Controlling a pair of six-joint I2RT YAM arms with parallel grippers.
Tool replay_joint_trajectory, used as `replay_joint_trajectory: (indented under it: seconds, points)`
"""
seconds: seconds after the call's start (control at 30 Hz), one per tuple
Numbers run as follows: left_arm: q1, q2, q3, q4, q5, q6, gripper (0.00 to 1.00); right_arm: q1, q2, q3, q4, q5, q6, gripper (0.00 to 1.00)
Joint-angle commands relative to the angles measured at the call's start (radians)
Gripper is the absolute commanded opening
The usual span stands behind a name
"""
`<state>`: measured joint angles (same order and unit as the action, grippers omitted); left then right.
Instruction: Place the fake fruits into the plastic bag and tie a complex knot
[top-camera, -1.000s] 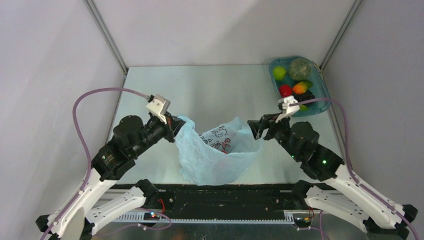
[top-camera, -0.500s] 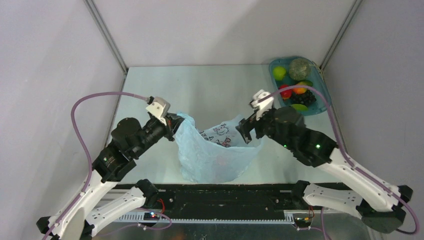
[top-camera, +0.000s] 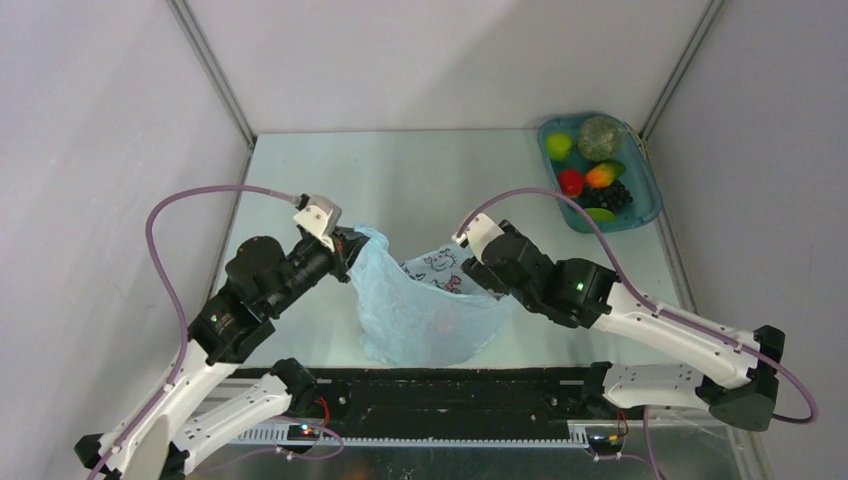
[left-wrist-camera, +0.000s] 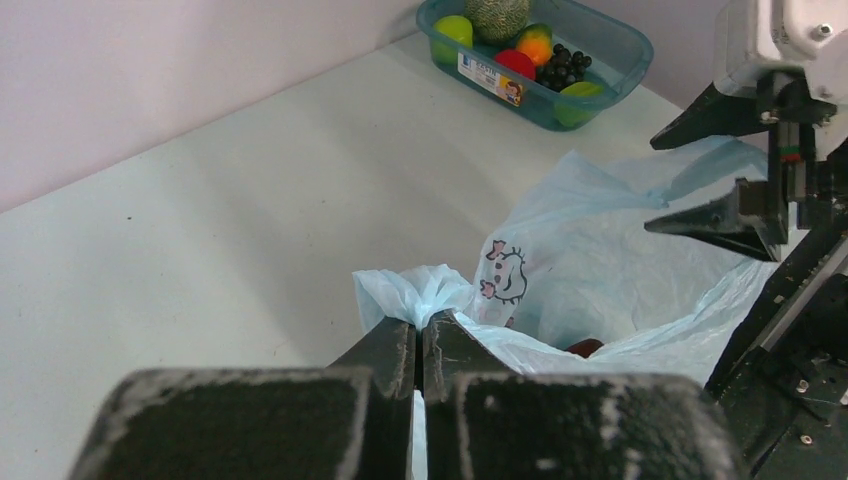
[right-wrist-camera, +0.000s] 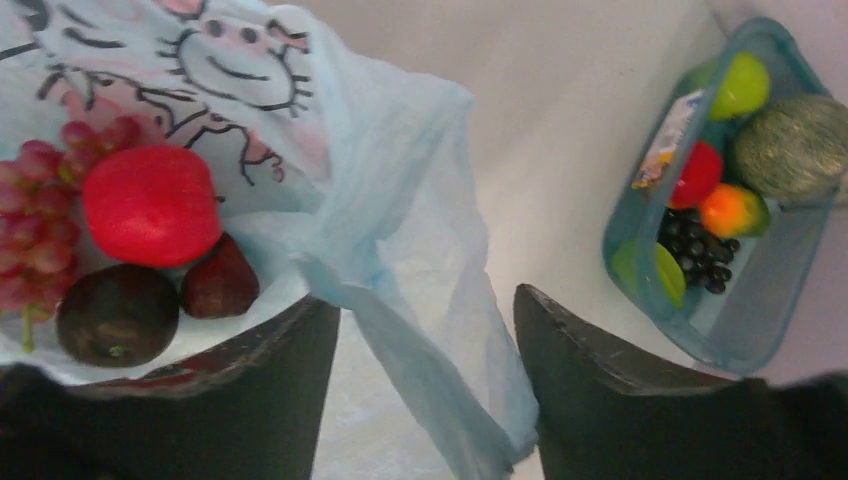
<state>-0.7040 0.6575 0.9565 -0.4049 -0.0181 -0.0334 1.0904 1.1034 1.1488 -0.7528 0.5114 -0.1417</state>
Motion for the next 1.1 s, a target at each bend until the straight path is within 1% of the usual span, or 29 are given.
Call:
replay_joint_trajectory:
  seconds: [0.0, 0.03, 0.07, 0.1, 0.13, 0.17, 0.2, 0.23, 0.27, 0.37, 0.5, 0.67, 0.83, 0.87, 0.9, 0.93, 0.97, 1.0, 1.03, 1.07]
  points:
    - [0.007, 0.001, 0.028, 0.028, 0.010, 0.008, 0.00, 0.012, -0.015, 0.049, 0.065, 0.198, 0.012, 0.56]
    - [0.007, 0.005, 0.054, 0.014, 0.010, 0.005, 0.00, 0.012, -0.023, 0.068, 0.108, 0.222, 0.014, 0.50]
    - [0.007, 0.008, 0.088, 0.004, 0.010, 0.000, 0.00, 0.012, -0.040, 0.096, 0.130, 0.231, 0.023, 0.32]
    - [0.007, 0.018, 0.107, -0.018, 0.010, -0.003, 0.00, 0.012, -0.052, 0.110, 0.175, 0.249, 0.028, 0.19]
    - [0.007, 0.026, 0.149, -0.042, 0.025, -0.010, 0.00, 0.013, -0.078, 0.132, 0.235, 0.266, 0.042, 0.15]
    - [0.007, 0.043, 0.169, -0.055, 0.051, -0.017, 0.00, 0.012, -0.107, 0.138, 0.269, 0.269, 0.051, 0.08]
    - [0.007, 0.052, 0.205, -0.076, 0.062, -0.025, 0.00, 0.011, -0.124, 0.142, 0.330, 0.267, 0.073, 0.06]
    - [0.007, 0.068, 0.220, -0.083, 0.082, -0.043, 0.00, 0.006, -0.154, 0.143, 0.355, 0.262, 0.108, 0.02]
    - [0.009, 0.074, 0.243, -0.089, 0.103, -0.052, 0.00, -0.006, -0.169, 0.143, 0.390, 0.240, 0.122, 0.01]
    - [0.007, 0.097, 0.266, -0.089, 0.147, -0.106, 0.00, -0.045, -0.213, 0.143, 0.408, 0.196, 0.213, 0.00]
    - [0.006, 0.125, 0.292, -0.081, 0.208, -0.160, 0.00, -0.129, -0.217, 0.143, 0.355, 0.151, 0.287, 0.00]
    - [0.007, 0.179, 0.337, -0.094, 0.273, -0.189, 0.00, -0.259, -0.210, 0.129, 0.266, 0.076, 0.361, 0.00]
    - [0.009, 0.237, 0.351, -0.112, 0.284, -0.179, 0.00, -0.374, -0.211, 0.075, 0.231, 0.032, 0.417, 0.00]
    - [0.010, 0.249, 0.350, -0.114, 0.285, -0.172, 0.00, -0.386, -0.212, 0.068, 0.226, 0.026, 0.423, 0.01]
    - [0.014, 0.258, 0.350, -0.120, 0.285, -0.171, 0.00, -0.406, -0.214, 0.061, 0.214, 0.011, 0.425, 0.06]
    - [0.017, 0.262, 0.349, -0.124, 0.284, -0.165, 0.00, -0.414, -0.218, 0.058, 0.206, 0.003, 0.424, 0.23]
    - [0.022, 0.267, 0.349, -0.130, 0.284, -0.163, 0.00, -0.425, -0.222, 0.057, 0.193, -0.009, 0.419, 0.37]
    - [0.023, 0.268, 0.348, -0.133, 0.282, -0.158, 0.00, -0.426, -0.233, 0.056, 0.191, -0.016, 0.398, 0.59]
    - [0.025, 0.269, 0.349, -0.136, 0.279, -0.155, 0.00, -0.428, -0.241, 0.055, 0.197, -0.035, 0.379, 0.68]
    - [0.026, 0.268, 0.348, -0.139, 0.278, -0.148, 0.00, -0.427, -0.262, 0.049, 0.205, -0.048, 0.340, 0.80]
